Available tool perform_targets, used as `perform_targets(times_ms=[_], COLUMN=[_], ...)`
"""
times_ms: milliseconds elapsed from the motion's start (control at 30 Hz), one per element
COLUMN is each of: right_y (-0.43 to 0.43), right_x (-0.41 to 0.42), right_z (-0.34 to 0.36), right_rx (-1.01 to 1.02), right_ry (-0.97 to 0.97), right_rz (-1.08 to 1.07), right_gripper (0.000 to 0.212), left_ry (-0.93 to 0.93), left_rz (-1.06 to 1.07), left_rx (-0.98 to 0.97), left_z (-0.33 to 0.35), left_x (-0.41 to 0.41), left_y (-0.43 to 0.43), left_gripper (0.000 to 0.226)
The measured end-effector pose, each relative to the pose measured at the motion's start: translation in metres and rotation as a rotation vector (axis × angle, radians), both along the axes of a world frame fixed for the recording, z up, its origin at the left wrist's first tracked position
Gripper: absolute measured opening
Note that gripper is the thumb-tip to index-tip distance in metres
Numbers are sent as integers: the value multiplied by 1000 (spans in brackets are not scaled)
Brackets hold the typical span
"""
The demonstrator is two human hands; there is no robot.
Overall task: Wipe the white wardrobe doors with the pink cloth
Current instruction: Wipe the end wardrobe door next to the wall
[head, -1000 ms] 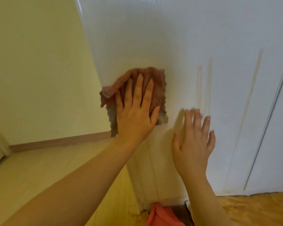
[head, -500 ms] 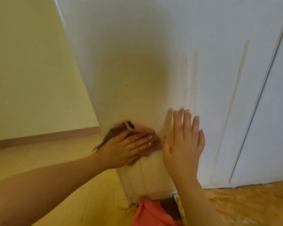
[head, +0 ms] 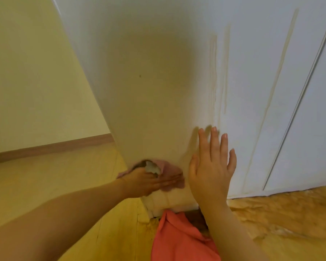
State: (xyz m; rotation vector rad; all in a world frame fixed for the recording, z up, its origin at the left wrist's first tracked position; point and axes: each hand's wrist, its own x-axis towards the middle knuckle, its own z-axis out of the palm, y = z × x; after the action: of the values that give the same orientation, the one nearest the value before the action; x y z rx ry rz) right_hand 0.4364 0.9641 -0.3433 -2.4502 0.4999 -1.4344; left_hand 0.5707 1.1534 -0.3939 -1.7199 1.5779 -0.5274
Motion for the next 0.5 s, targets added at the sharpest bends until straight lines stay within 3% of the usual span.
perform_targets(times_ms=[67, 167, 233, 300, 367, 433, 500], right_y=[-4, -9, -9, -9, -8, -11, -18], right_x=[0, 3, 3, 5, 4, 0, -3], right_z=[-6, -14, -17, -21, -26, -27, -27], right_rx=[-3, -14, -15, -19, -18, -11, -6], right_ry=[27, 32, 36, 49, 67, 61, 39], right_rz=[-16, -19, -15, -2, 4, 3, -13], right_gripper=[59, 56, 53, 54, 55, 56, 57], left_ry=[-73, -53, -226, -309, -179, 63, 2], left_rz=[-82, -98, -131, -110, 69, 222, 144], left_rx=[-45, -397, -520, -366, 33, 68, 69], left_z=[27, 77, 86, 55, -2, -28, -12], left_x=[-9, -19, -16, -17, -8, 1, 2], left_y=[-7, -21, -27, -28, -16, 4, 4], left_gripper=[71, 44, 46, 47, 52, 47, 41])
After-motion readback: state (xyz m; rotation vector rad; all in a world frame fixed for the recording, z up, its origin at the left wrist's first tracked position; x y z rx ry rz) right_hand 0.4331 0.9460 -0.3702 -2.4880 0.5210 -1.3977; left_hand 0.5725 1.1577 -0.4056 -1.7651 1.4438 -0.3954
